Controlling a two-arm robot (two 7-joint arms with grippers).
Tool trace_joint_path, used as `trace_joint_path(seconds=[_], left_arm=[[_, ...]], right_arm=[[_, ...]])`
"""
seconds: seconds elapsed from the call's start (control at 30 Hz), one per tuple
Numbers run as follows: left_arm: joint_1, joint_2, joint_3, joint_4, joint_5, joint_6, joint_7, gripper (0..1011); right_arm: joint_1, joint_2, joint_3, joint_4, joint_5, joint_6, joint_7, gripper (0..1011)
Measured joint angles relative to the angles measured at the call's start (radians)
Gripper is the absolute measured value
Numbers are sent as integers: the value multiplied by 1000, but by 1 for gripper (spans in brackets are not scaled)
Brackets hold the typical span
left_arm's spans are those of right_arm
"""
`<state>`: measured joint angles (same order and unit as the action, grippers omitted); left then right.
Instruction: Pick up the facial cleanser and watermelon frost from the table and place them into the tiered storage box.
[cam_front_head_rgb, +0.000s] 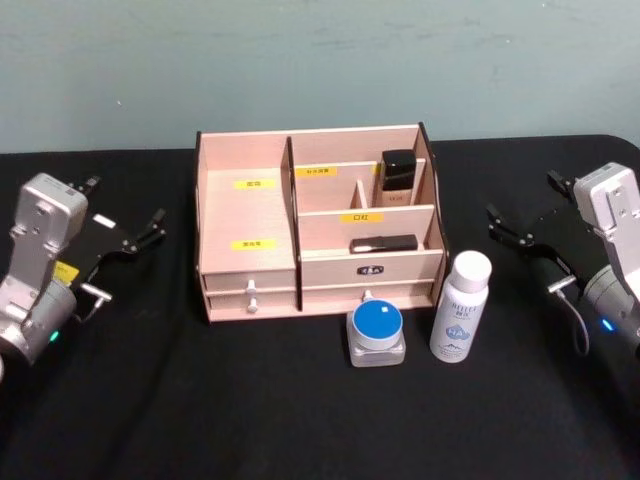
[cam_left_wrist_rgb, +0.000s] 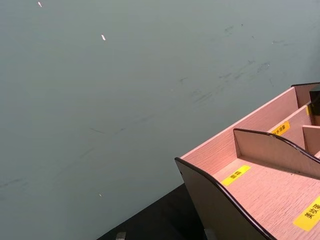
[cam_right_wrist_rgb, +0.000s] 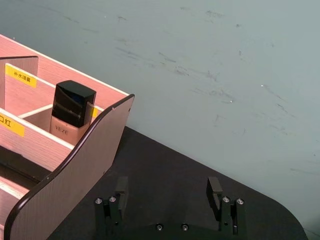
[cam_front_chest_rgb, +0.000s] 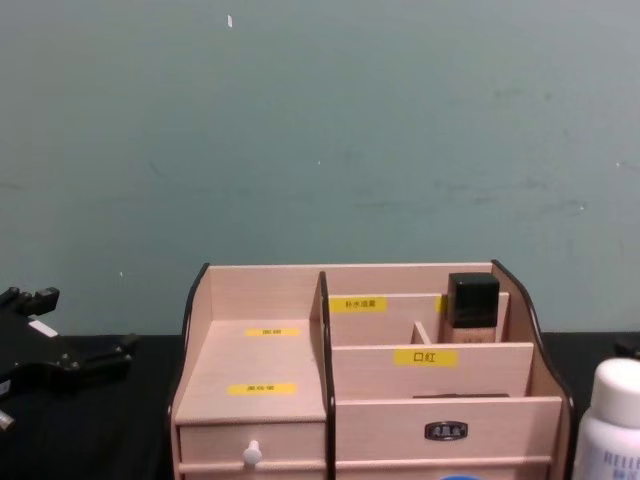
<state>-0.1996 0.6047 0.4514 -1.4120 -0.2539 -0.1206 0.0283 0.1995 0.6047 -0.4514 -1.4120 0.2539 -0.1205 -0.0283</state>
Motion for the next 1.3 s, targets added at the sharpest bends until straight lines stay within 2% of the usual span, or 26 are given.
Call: trace_joint_path(seconds=[0.57, 0.77, 0.87, 1.1, 1.13, 1.3], left_arm=[[0, 0, 0, 0, 0, 0, 0, 1010], [0, 0, 0, 0, 0, 0, 0, 1010], [0, 0, 0, 0, 0, 0, 0, 1010], [0, 0, 0, 0, 0, 0, 0, 1010], [0, 0, 0, 0, 0, 0, 0, 1010], [0, 0, 0, 0, 0, 0, 0, 1010]], right_arm=[[0, 0, 0, 0, 0, 0, 0, 1002], [-10, -1, 29, -9, 24, 3, 33, 1002], [-27, 15, 49, -46, 34, 18, 44, 1002], [-105, 83, 114, -197, 55, 36, 63, 1002], [-131, 103, 131, -242, 60, 39, 66, 1003], [-218, 162, 183, -374, 81, 50, 82, 1002]])
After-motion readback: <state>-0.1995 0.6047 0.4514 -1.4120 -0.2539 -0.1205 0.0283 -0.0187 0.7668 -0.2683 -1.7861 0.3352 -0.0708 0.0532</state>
